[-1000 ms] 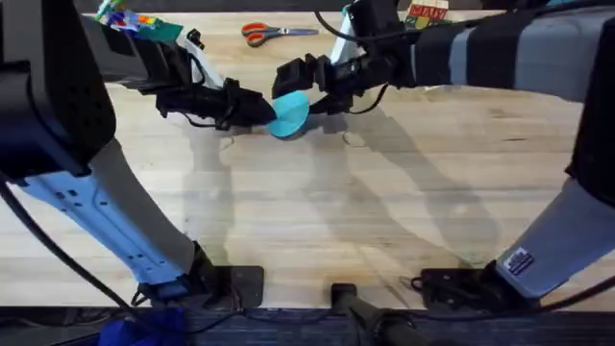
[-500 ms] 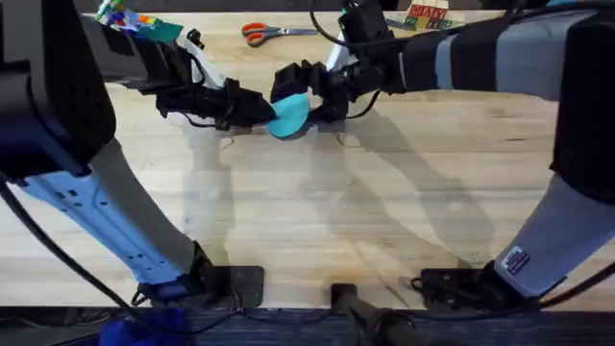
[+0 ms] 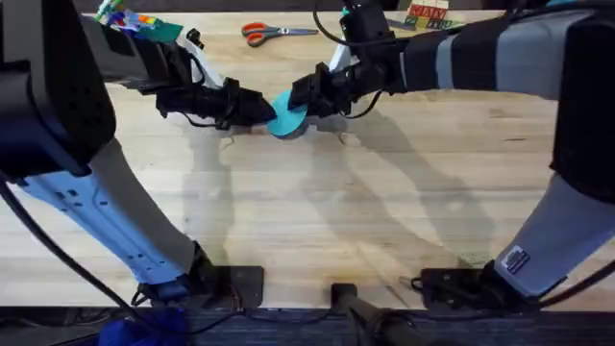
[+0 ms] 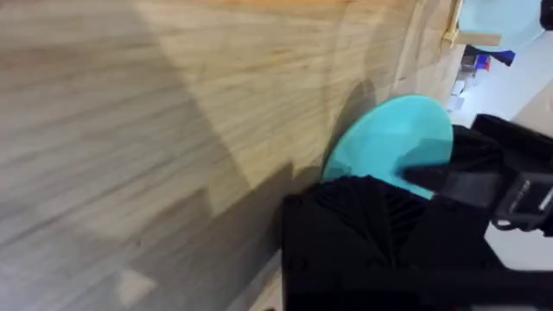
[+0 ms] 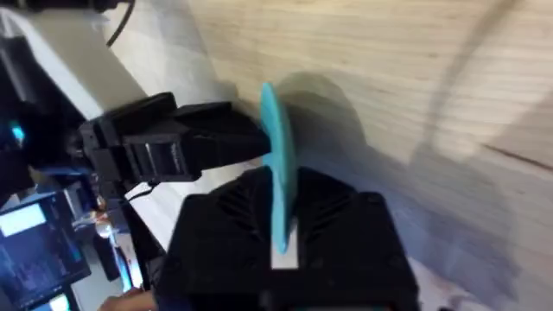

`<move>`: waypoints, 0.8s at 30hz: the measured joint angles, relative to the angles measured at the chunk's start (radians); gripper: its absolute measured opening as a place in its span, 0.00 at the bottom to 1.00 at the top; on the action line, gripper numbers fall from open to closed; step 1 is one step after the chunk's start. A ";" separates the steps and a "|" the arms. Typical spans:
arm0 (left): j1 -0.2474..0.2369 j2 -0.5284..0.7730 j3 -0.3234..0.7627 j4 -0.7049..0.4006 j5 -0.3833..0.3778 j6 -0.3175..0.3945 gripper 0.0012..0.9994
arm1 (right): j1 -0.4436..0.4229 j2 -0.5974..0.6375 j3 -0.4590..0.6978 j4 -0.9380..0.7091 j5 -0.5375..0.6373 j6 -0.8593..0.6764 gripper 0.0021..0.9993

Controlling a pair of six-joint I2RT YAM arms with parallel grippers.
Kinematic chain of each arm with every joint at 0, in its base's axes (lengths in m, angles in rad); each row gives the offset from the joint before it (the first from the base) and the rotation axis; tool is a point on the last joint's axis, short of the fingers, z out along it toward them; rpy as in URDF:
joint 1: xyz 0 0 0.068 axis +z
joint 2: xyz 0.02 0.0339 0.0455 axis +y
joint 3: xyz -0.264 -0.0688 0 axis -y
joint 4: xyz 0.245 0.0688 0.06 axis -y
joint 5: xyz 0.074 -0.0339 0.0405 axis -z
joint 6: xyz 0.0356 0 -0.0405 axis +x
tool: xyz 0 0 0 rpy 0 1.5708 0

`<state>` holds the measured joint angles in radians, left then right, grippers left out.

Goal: Pick up the plates from the table one by one and place each into a slot on the dish rack.

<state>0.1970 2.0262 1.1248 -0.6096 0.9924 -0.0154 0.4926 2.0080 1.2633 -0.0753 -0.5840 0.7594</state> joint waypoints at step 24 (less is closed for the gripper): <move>0.000 0.001 0.000 0.007 0.006 0.001 0.04 | -0.004 0.001 0.000 0.005 0.003 0.000 0.03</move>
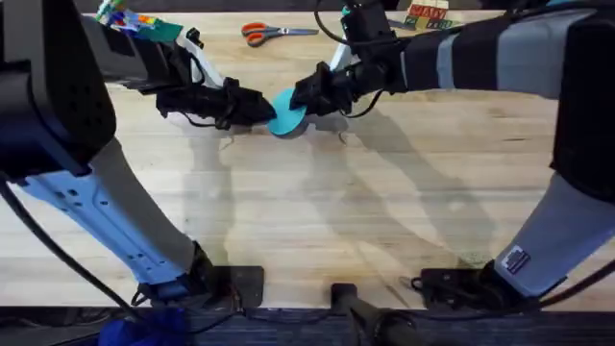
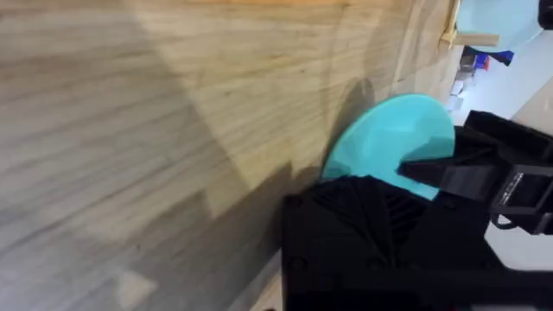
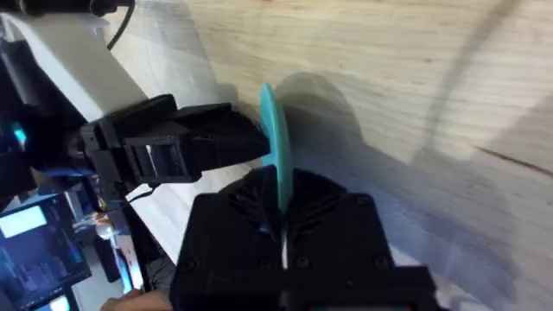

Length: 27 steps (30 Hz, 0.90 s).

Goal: Pick up the plates from the table one by one and place each into a slot on the dish rack.

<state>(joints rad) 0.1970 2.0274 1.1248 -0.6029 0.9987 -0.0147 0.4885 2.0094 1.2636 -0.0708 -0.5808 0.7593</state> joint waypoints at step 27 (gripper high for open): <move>-0.013 -0.560 0.056 -0.398 -0.260 0.165 0.04 | 0.005 -0.023 0.000 -0.037 -0.010 -0.131 0.03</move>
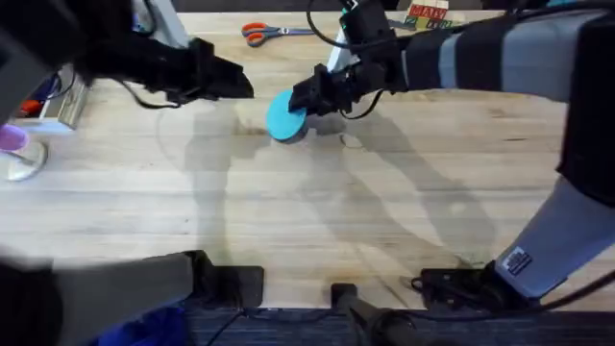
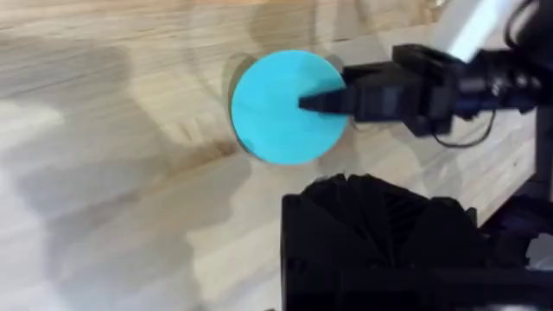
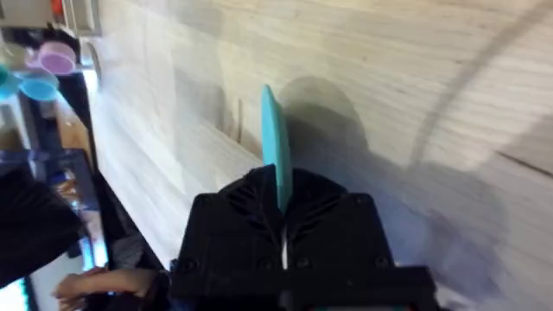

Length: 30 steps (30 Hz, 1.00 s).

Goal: Pick up the plates from the table one by one and place each into a slot on the dish rack.

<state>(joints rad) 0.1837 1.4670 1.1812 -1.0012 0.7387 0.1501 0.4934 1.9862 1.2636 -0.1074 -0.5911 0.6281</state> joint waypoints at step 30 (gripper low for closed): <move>0.000 -0.604 0.000 -0.324 -0.303 -0.023 0.04 | -0.134 -0.665 0.000 -0.508 0.428 -0.681 0.03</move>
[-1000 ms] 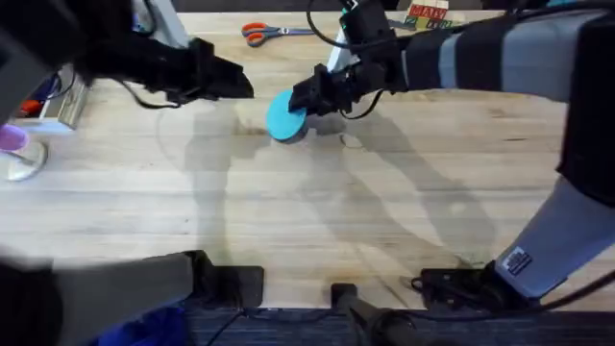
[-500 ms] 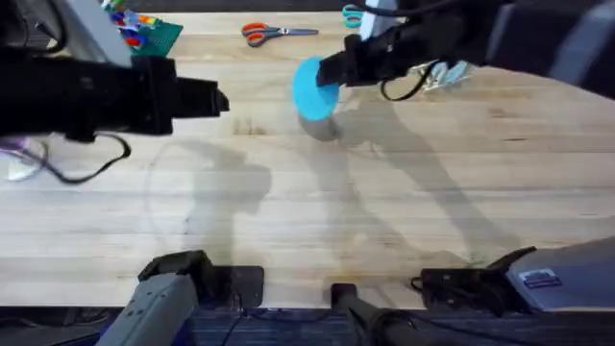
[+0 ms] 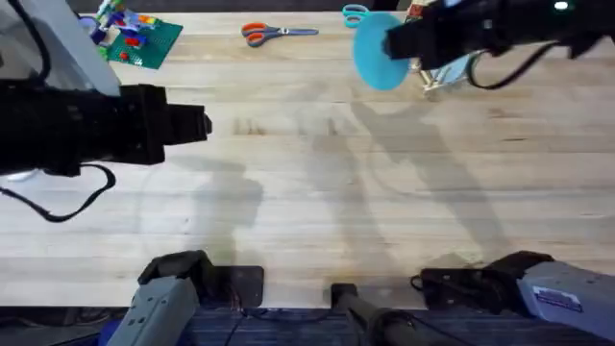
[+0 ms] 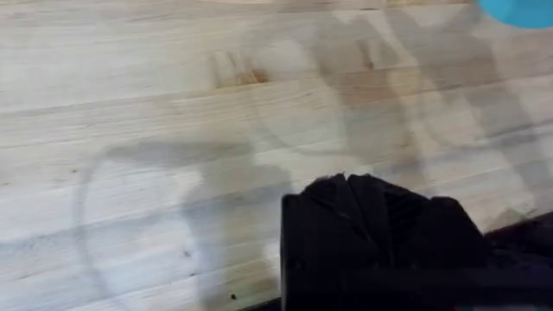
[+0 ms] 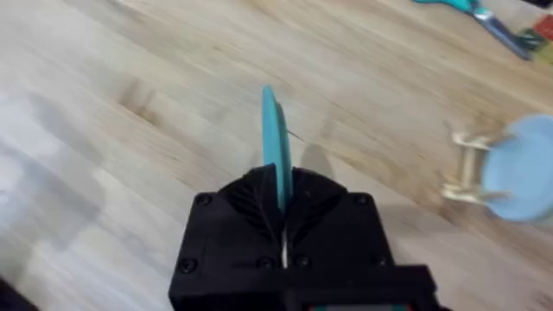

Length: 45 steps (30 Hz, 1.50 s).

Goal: Pick up the plates from the table one by one and place each into a slot on the dish rack.

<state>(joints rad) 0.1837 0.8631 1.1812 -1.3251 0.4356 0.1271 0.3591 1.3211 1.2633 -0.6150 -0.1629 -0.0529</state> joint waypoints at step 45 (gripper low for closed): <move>0.000 0.000 0.000 -0.007 -0.059 -0.007 0.99 | -0.216 -0.123 0.000 -0.099 0.348 -0.218 0.03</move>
<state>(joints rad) 0.1837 0.8627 1.1812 -1.3319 0.3763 0.1203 0.1433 1.1976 1.2633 -0.7143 0.1851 -0.2707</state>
